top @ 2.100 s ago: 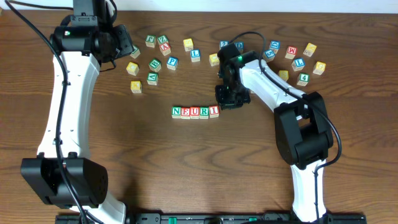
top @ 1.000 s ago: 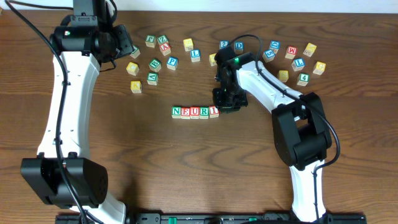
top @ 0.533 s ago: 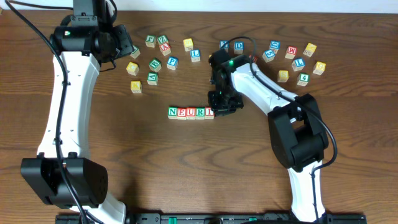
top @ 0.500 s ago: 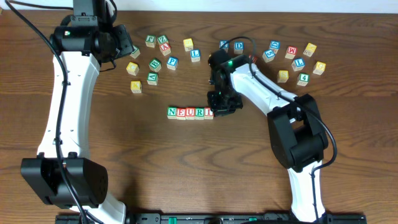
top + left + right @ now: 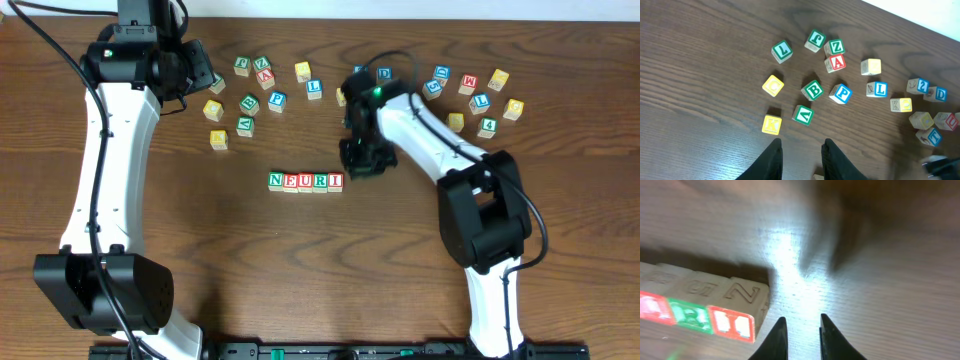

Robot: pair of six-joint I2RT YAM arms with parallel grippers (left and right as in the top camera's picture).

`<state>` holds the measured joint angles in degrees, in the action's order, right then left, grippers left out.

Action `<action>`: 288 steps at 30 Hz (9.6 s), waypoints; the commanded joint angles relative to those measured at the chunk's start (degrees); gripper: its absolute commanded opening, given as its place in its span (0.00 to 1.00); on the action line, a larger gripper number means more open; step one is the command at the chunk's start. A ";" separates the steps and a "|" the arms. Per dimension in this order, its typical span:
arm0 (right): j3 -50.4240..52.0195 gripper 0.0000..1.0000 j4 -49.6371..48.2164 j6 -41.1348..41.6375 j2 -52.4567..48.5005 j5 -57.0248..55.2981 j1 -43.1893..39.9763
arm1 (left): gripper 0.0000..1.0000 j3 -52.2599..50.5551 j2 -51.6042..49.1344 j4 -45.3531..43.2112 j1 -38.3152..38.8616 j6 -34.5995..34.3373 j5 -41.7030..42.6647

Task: Spell out NEURIPS
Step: 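Lift both grippers and move them over the block cluster, then grasp the blue P block at the back with the left gripper, then carry the blue P block forward with the left gripper toward the row, then lower the P block right of I and open the left gripper, then retract the left arm to the left side, then move the right gripper to the yellow S block and grasp it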

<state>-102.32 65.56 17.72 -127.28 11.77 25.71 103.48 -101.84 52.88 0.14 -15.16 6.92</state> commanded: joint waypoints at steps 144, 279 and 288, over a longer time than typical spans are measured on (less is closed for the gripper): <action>-29.51 0.87 14.91 -7.06 0.63 -9.70 -23.28 | 0.27 7.85 -14.01 12.52 35.74 -11.80 -6.97; -29.49 0.85 11.39 -1.99 0.63 -9.75 -14.84 | 0.49 -16.37 15.63 -5.33 -1.90 -2.38 -12.17; -29.49 0.83 9.09 -0.09 0.61 -9.97 -12.50 | 0.49 -16.39 15.37 -5.18 -1.90 -2.43 -12.15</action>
<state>-132.16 75.16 15.92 -127.28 2.52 12.16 86.02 -86.65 47.42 -1.45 -18.55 -4.69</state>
